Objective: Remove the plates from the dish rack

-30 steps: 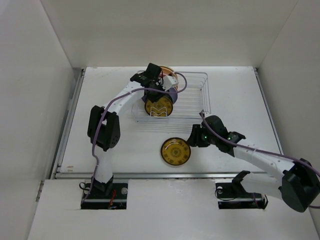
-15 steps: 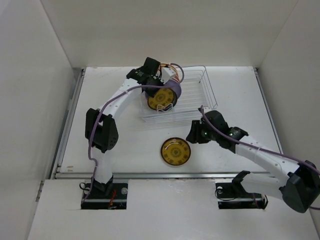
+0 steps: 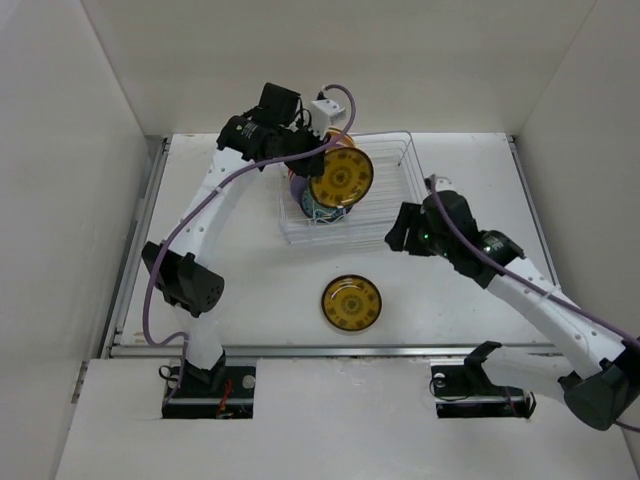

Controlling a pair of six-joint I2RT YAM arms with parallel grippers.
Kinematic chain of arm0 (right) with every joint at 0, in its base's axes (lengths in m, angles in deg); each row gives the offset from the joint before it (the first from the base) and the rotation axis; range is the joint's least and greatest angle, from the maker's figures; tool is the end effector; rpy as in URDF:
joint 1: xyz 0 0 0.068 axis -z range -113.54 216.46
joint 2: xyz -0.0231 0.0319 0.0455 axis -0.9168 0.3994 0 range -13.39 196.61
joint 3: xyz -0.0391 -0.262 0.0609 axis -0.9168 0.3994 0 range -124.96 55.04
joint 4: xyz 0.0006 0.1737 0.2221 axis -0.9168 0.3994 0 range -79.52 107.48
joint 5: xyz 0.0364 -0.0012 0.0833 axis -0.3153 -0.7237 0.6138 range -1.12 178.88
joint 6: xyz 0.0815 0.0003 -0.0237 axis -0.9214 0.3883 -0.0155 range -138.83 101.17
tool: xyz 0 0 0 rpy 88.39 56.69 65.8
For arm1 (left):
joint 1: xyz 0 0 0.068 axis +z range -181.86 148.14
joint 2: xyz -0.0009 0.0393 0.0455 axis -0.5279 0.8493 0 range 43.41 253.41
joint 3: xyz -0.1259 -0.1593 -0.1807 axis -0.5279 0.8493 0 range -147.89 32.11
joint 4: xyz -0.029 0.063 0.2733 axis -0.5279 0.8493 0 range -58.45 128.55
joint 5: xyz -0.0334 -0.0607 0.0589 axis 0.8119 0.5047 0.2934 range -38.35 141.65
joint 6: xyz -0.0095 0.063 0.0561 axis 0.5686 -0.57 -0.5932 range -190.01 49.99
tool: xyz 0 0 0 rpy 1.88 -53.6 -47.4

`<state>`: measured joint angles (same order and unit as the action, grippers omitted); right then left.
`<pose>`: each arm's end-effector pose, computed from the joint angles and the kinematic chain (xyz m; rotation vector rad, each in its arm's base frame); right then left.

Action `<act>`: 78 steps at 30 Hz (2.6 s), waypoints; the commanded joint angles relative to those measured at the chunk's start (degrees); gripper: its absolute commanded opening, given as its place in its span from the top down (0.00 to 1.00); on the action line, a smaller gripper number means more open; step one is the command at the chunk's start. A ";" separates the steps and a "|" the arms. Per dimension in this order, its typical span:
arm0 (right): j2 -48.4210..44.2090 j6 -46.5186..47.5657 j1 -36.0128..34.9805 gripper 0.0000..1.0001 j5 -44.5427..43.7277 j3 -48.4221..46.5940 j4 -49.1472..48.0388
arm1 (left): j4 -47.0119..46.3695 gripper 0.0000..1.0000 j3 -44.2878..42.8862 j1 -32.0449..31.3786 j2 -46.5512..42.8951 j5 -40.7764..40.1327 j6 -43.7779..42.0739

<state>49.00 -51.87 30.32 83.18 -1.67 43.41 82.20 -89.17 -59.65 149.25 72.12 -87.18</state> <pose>0.2348 0.1624 0.2873 -0.0071 2.2968 0.5331 0.3864 -0.2331 0.4122 1.0192 1.9310 -0.4952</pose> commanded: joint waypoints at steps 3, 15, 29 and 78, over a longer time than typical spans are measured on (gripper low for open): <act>-1.92 -6.25 6.69 0.32 -18.63 -12.10 15.31 | 16.12 1.00 -0.20 -0.25 -0.38 23.86 1.53; -2.63 -7.39 15.83 0.32 -25.34 -10.62 15.51 | 24.15 1.00 13.60 -10.08 11.23 23.31 -10.43; 22.82 4.99 21.37 0.24 -16.11 -24.67 -0.66 | 12.63 0.88 21.69 -12.46 14.47 14.96 -7.01; 43.94 23.71 23.48 1.00 -0.81 -26.95 -14.40 | 5.60 0.07 -2.56 5.38 12.10 -9.74 -9.54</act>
<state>90.07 -33.77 53.22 79.58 -24.36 33.03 87.01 -88.75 -54.04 162.32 63.90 -92.73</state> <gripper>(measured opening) 0.054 0.927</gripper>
